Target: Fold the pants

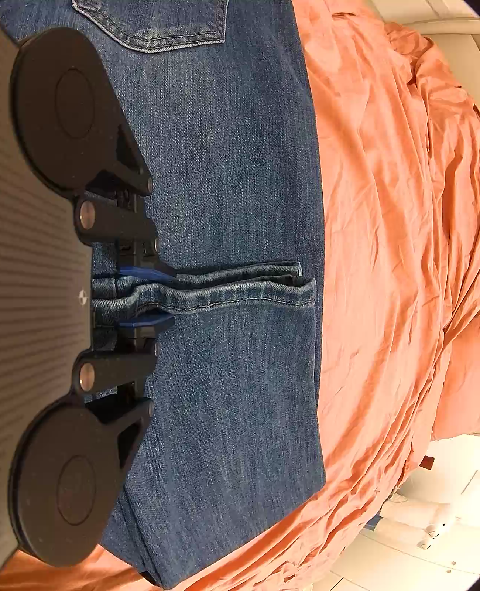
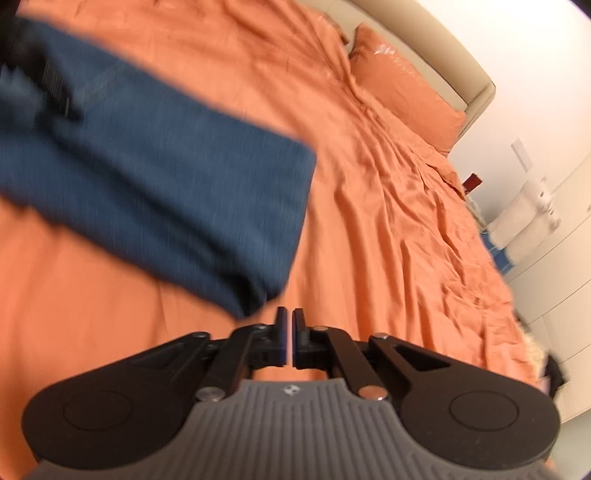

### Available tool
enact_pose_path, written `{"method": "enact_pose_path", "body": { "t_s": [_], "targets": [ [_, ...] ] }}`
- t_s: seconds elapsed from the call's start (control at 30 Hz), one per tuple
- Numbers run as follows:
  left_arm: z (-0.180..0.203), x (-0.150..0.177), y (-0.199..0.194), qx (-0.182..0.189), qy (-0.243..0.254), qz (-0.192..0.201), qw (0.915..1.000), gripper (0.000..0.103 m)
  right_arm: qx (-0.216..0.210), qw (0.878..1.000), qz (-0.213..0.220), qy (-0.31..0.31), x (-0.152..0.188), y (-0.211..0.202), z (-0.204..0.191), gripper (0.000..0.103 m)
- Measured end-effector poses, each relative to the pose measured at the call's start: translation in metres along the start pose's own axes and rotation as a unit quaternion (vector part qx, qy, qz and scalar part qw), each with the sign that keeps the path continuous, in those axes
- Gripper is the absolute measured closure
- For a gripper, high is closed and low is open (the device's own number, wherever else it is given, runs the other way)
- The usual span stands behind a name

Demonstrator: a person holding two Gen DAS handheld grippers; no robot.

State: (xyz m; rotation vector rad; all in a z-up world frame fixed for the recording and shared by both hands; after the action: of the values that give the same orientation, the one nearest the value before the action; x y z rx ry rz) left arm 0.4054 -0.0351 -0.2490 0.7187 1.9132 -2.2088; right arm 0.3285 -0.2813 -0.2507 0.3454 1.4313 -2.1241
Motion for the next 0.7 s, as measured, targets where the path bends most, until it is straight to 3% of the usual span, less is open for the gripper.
{"method": "enact_pose_path", "body": {
  "t_s": [0.1,0.17,0.27,0.4,0.53,0.7],
  "targets": [
    [-0.001,0.0,0.0,0.001,0.001,0.0,1.0,0.077,-0.053,0.997,0.023,0.051,-0.026,-0.001,0.009,0.103],
    [-0.002,0.0,0.0,0.004,0.001,0.0,1.0,0.077,-0.094,0.992,0.005,0.083,-0.03,0.011,0.007,0.103],
    [-0.003,0.001,0.001,0.01,-0.003,-0.004,0.9999,0.075,-0.132,0.983,-0.043,0.117,-0.008,0.039,-0.003,0.103],
    [-0.004,0.0,0.001,0.015,-0.003,-0.006,0.9999,0.074,-0.146,0.981,-0.052,0.115,-0.009,0.041,-0.003,0.103],
    [-0.006,-0.004,-0.007,0.026,-0.011,-0.001,0.9996,0.075,-0.162,0.977,-0.015,0.136,-0.049,0.034,0.021,0.103],
    [-0.017,-0.017,-0.021,0.046,-0.053,0.042,0.9966,0.075,-0.163,0.974,0.002,0.158,-0.114,0.072,0.047,0.1]
  ]
}}
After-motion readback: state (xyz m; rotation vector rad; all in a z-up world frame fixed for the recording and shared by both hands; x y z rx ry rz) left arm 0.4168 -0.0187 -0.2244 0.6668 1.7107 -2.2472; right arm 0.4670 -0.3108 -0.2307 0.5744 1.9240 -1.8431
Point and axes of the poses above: each gripper's, at about its wrist camera, not at the fingertips, and y roughly the way its jaws point, z to its right, x to its underside, the point moved 9 cm from there along y, roughly the way its jaws point, and after that the axes turned 9 degrees about -z, right-handed, at the moved point
